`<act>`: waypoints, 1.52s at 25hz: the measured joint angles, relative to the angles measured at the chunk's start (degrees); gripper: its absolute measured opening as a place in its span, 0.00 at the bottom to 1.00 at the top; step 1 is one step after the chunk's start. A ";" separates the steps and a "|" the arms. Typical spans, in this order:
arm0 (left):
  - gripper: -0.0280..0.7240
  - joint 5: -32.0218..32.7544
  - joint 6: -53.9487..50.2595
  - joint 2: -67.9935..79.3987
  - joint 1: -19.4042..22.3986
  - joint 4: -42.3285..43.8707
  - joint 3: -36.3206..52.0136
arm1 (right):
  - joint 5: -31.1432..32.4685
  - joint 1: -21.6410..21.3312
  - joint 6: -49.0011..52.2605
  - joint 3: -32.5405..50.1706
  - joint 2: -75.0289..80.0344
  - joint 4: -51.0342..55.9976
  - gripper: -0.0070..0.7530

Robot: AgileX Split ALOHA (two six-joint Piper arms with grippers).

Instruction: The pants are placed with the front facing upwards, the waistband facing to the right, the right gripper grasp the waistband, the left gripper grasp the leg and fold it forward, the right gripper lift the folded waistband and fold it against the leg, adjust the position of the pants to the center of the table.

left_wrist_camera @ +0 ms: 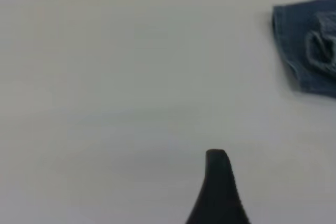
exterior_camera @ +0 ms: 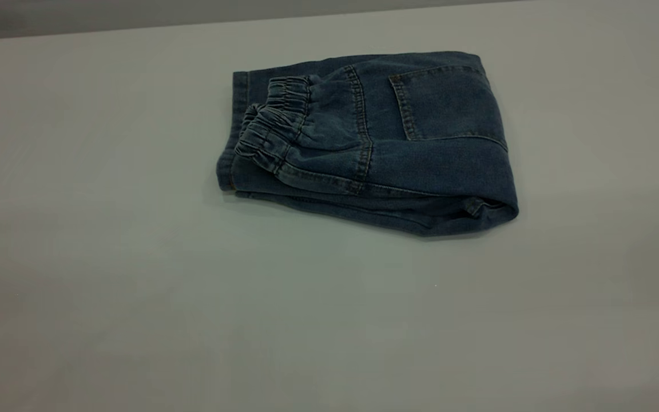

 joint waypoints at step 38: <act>0.67 -0.21 0.04 -2.16 0.01 0.00 0.00 | -1.27 -0.05 17.27 0.25 -0.99 -16.19 0.74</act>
